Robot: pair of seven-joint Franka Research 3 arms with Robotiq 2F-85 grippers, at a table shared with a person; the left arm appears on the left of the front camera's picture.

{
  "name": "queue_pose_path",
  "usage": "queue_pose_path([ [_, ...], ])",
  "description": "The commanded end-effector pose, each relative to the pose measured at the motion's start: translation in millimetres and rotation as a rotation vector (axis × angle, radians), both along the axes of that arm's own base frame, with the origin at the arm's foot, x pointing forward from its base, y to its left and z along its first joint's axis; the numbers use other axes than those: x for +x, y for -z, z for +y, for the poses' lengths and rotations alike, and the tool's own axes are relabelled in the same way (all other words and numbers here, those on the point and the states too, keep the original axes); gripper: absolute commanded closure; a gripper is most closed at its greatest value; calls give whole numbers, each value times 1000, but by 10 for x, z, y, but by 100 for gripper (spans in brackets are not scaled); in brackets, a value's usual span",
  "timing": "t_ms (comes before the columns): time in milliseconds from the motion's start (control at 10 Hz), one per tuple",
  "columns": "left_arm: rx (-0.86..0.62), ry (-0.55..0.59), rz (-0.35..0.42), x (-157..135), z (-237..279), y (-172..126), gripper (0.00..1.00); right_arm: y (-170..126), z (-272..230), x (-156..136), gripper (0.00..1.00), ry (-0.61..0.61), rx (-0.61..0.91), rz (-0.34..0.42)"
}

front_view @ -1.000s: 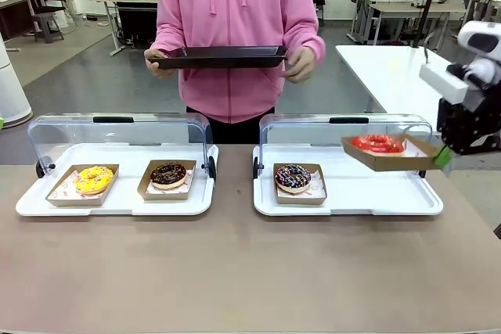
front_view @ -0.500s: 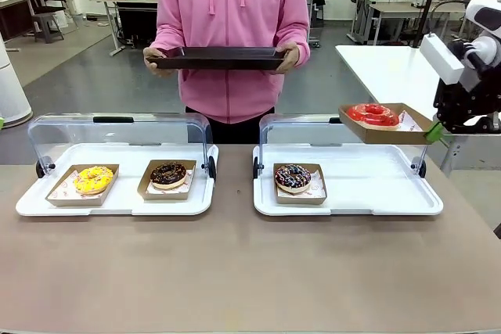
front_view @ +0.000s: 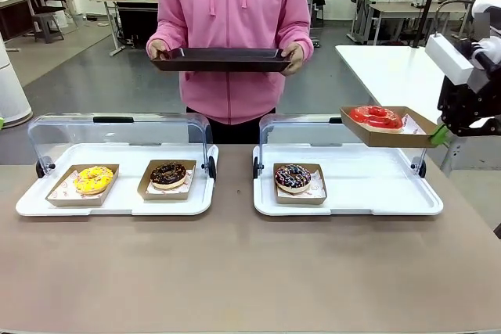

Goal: Provide the desired donut to the person.
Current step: Place the picked Paper togo box onto the Handle tray extended by the person.

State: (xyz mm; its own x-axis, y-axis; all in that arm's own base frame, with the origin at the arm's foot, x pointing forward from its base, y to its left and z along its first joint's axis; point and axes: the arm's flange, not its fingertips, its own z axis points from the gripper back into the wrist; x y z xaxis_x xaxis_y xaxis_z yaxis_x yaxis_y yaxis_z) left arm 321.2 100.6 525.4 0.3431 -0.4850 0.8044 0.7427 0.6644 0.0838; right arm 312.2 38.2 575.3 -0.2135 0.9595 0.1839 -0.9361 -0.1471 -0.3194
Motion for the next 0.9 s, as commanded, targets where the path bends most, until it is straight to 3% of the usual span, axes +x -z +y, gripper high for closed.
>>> queue_pose_path([
  [0,-9,-1,1,0,7,-8,0,-24,-7,-9,100,11,-22,7],
  [800,-9,-1,1,0,7,-8,0,-24,-7,-9,100,11,-22,7],
])
